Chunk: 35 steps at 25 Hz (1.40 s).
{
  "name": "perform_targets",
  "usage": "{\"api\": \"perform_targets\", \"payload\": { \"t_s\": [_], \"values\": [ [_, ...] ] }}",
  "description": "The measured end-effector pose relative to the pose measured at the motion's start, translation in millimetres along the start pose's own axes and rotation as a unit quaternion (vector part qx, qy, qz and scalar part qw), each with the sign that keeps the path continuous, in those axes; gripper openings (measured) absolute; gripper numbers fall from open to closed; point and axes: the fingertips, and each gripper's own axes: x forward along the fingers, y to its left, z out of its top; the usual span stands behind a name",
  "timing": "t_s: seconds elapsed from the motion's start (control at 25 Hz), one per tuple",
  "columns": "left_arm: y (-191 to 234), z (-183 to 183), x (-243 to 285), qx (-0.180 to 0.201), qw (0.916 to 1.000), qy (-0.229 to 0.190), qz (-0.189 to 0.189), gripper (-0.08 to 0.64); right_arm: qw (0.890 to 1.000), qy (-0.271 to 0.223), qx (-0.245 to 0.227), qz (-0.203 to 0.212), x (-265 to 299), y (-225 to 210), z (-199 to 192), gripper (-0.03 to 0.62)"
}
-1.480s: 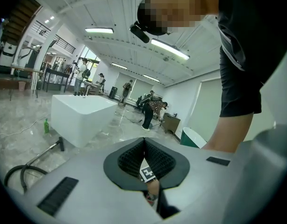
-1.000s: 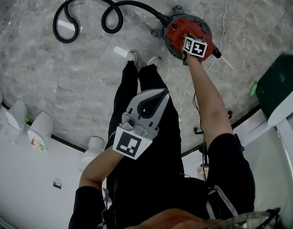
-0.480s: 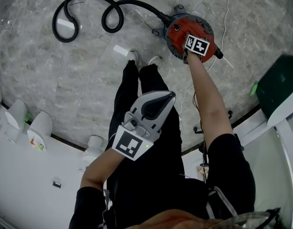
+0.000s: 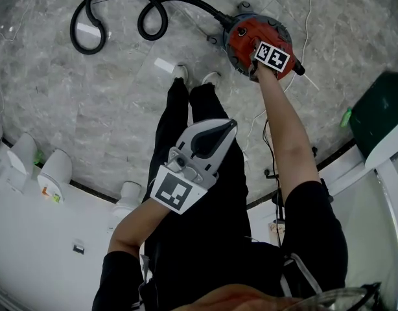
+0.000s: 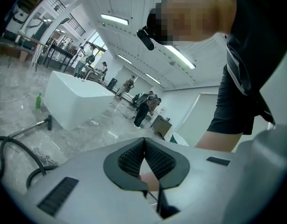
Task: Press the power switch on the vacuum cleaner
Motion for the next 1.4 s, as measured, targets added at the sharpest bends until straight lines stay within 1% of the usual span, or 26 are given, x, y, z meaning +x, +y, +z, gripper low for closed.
{"api": "perform_targets", "payload": {
  "t_s": [0.12,0.24,0.44,0.56,0.64,0.8,0.88,0.96,1.04,1.12,1.2,1.28,1.4],
  "values": [
    [-10.5,7.5,0.9,-0.003,0.9998,-0.004,-0.017,0.018,1.000,-0.012,0.006,0.014,-7.3,1.5,1.9,0.018],
    [-17.0,7.4,-0.1,0.001,0.9997,0.000,-0.025,0.018,1.000,-0.018,-0.010,0.012,-16.0,4.3,3.1,0.018],
    [-30.0,6.7,-5.4,0.008,0.9995,0.005,-0.032,0.018,0.999,-0.030,-0.032,0.020,-38.2,7.1,-0.5,0.018],
    [-36.7,5.7,-12.8,0.019,0.9990,0.012,-0.037,0.018,0.998,-0.048,-0.040,0.026,-58.5,14.1,-2.8,0.018],
    [-40.6,5.2,-15.9,0.028,0.9986,0.017,-0.040,0.018,0.996,-0.064,-0.045,0.037,-72.8,20.4,-6.0,0.018],
    [-50.6,19.5,-19.3,0.023,0.9991,0.008,-0.036,0.018,0.991,-0.084,-0.077,0.069,-110.6,41.2,-8.6,0.018],
    [-58.9,30.3,-20.1,0.024,0.9990,-0.001,-0.039,0.018,0.988,-0.097,-0.095,0.079,-136.1,55.0,-8.1,0.018],
    [-72.1,39.4,-21.1,0.036,0.9982,-0.005,-0.047,0.018,0.983,-0.117,-0.120,0.080,-165.8,69.2,-8.2,0.019],
    [-90.2,45.7,-24.7,0.065,0.9957,-0.001,-0.065,0.018,0.977,-0.137,-0.144,0.083,-196.8,85.2,-10.8,0.019],
    [-104.5,50.4,-28.9,0.091,0.9923,0.003,-0.084,0.018,0.970,-0.159,-0.157,0.093,-225.4,102.6,-9.5,0.019],
    [-111.8,58.3,-33.2,0.096,0.9910,-0.002,-0.093,0.018,0.965,-0.192,-0.146,0.099,-258.1,117.3,-1.2,0.018],
    [-117.8,66.2,-39.8,0.100,0.9904,-0.007,-0.095,0.018,0.960,-0.236,-0.116,0.099,-299.9,128.6,9.1,0.018],
    [-128.4,82.2,-49.2,0.105,0.9902,-0.018,-0.091,0.018,0.946,-0.297,-0.086,0.100,-367.2,146.0,20.5,0.018]
  ]
}}
